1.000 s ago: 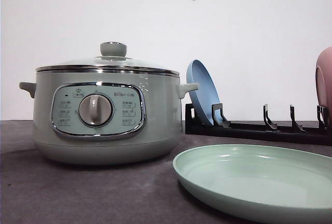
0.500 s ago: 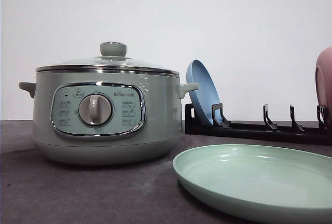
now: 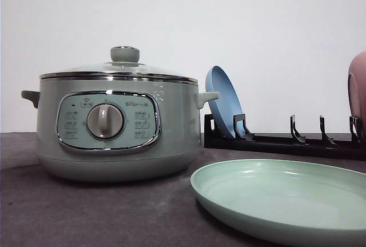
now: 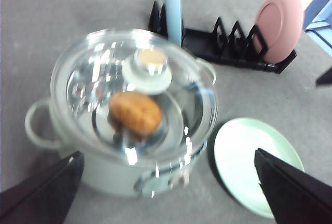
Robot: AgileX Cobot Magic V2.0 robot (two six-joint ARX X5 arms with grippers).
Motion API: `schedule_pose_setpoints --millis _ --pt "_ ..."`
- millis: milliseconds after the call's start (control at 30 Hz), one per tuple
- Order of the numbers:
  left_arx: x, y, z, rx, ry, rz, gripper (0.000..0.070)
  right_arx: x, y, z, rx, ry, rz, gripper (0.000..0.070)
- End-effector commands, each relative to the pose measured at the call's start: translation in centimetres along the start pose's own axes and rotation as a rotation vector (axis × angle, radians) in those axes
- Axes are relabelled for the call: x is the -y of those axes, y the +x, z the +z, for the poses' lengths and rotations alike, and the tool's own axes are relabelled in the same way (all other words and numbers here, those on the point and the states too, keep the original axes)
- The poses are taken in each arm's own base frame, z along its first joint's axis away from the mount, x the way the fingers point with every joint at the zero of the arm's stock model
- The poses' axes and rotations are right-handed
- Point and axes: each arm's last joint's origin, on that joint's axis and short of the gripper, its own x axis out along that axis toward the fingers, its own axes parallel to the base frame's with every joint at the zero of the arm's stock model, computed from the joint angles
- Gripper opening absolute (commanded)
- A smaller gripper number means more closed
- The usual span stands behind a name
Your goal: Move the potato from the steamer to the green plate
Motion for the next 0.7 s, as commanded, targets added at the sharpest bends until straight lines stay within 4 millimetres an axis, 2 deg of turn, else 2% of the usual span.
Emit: schedule_pose_setpoints --millis 0,200,400,500,667 --pt "0.1 0.2 1.6 0.018 0.015 -0.005 0.0672 -0.2 0.1 0.5 0.007 -0.023 0.008 0.0255" --pt "-0.1 2.2 6.0 -0.020 0.033 0.016 0.0672 -0.2 0.1 0.4 0.006 -0.022 0.008 0.0255" --pt "-0.3 5.9 9.5 -0.101 0.041 0.032 0.0659 -0.2 0.1 0.4 0.003 -0.020 0.008 0.0255" --pt "-0.2 8.0 10.5 -0.137 0.051 0.033 0.0627 -0.2 0.1 0.4 -0.002 -0.018 0.007 0.0255" --pt "-0.3 11.9 10.8 -0.215 0.067 0.027 0.0630 -0.2 0.1 0.3 -0.006 -0.015 0.007 0.0255"
